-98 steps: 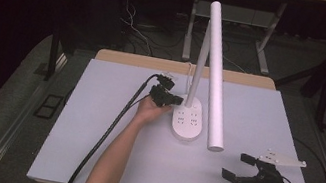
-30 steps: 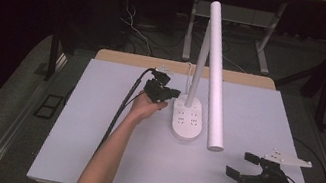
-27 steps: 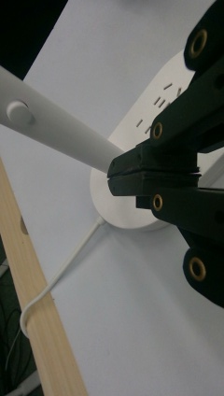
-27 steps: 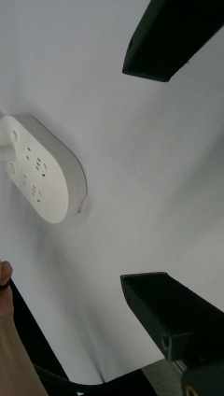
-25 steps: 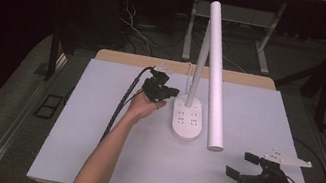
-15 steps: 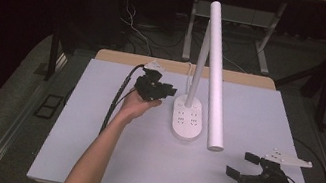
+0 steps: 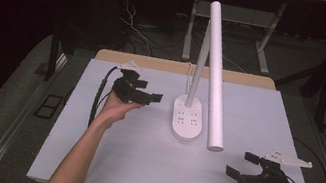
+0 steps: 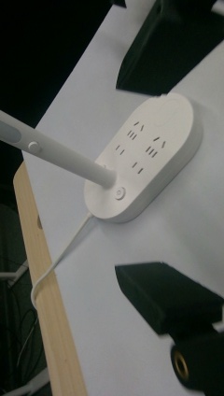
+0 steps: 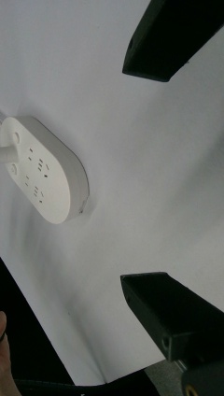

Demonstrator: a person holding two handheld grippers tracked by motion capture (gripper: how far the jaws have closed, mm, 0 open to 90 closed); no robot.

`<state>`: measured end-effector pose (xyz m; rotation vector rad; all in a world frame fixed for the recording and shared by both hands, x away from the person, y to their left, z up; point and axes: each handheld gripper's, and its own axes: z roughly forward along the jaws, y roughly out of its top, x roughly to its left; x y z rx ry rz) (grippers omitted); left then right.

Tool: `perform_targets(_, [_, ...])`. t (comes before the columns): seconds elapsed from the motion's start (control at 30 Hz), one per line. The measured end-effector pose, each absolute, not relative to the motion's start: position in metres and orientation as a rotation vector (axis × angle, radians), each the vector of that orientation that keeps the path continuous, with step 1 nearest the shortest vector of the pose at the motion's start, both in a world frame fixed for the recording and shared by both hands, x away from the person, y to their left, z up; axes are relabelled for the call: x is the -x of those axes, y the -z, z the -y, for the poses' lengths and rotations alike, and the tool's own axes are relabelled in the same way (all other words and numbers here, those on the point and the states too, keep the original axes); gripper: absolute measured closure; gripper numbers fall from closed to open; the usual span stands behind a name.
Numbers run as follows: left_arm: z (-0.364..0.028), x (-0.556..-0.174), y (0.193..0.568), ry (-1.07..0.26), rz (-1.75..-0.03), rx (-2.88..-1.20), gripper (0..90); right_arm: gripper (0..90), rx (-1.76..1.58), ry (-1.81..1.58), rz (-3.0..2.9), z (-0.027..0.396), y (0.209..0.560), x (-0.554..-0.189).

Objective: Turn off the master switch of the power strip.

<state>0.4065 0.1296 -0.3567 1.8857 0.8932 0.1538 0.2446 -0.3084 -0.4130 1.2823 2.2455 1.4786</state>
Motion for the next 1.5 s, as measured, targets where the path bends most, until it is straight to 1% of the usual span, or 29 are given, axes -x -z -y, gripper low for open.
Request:
perform_targets(0.03, [-0.133, -0.405, 0.357, -0.149, -0.889, -1.883, 1.1, 1.0, -1.282, -1.479, -2.245, 0.308, 0.413, -0.245])
perform_targets(0.07, [-0.137, -0.402, 0.357, -0.143, -0.89, -1.876, 0.0, 1.0, -1.282, -1.48, -2.244, 0.308, 0.413, -0.245])
perform_targets(0.6, [-0.178, -0.358, 0.369, -0.188, -0.936, -1.826, 0.0, 1.0, -1.274, -1.476, -2.247, 0.306, 0.414, -0.246])
perform_targets(1.2, [-0.179, -0.304, 0.391, -0.215, -0.908, -1.844, 0.0, 1.0, -1.272, -1.477, -2.247, 0.305, 0.414, -0.245])
perform_targets(1.5, [-0.18, -0.28, 0.404, -0.217, -0.913, -1.827, 0.0, 1.0, -1.267, -1.475, -2.248, 0.304, 0.413, -0.244])
